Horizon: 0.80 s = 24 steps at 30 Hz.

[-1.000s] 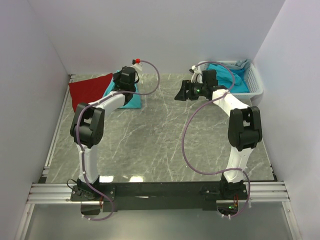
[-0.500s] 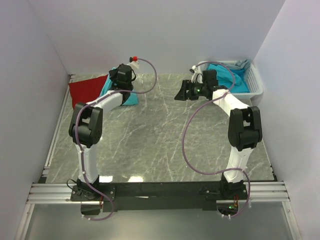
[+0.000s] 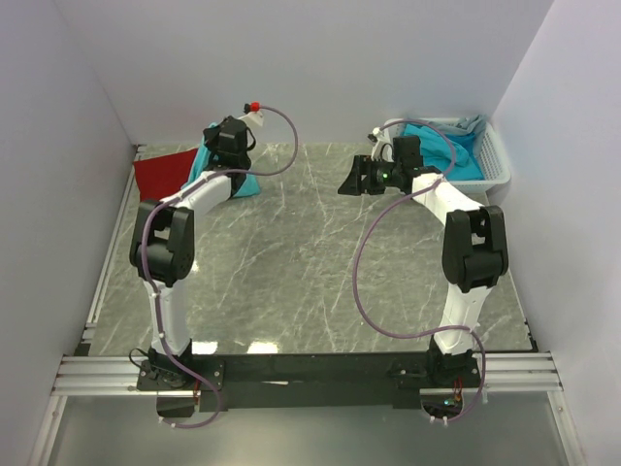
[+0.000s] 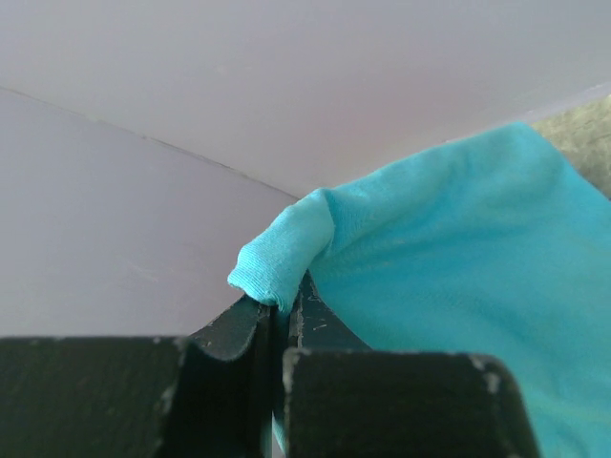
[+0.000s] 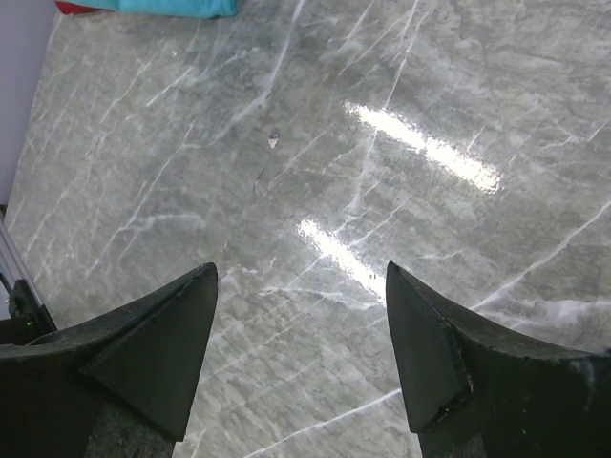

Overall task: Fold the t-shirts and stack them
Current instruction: Neatly place the folded tshirt to the corner

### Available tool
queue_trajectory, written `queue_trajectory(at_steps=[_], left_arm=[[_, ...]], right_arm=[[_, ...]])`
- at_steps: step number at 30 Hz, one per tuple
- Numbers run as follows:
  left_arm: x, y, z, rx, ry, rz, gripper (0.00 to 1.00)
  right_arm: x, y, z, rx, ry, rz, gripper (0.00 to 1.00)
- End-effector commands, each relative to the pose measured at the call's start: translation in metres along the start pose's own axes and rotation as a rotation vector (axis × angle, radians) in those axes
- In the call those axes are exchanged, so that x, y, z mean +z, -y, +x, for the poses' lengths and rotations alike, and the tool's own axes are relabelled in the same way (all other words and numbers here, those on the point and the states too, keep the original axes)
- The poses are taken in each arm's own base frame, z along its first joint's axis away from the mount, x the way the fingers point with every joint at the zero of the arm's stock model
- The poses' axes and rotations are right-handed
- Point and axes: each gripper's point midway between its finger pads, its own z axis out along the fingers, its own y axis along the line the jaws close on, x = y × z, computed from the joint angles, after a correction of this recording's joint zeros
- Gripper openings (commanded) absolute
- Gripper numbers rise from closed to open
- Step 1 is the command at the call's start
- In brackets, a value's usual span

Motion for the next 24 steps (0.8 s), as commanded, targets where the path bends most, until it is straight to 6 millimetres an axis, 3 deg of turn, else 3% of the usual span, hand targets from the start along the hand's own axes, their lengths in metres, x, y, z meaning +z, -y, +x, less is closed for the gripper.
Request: queue_trajectory(at_steps=[1,9,18,24], left_arm=[[-0.008,-0.061,-0.04,-0.072,0.101,-0.085,0.0],[-0.006,-0.073,-0.038,-0.063,0.11,-0.077,0.0],[-0.009,-0.093,-0.05,-0.088,0.142,-0.082,0.0],[-0.006,-0.099,-0.039,-0.086,0.129,-0.087,0.0]], right_arm=[[0.002,0.002,-0.007,-0.006,0.025,-0.015,0.78],[0.004,0.004,-0.005,0.004,0.02,-0.016,0.78],[0.005,0.005,-0.004,0.012,0.017,-0.018,0.79],[0.005,0.004,-0.004,0.012,0.016,-0.019,0.79]])
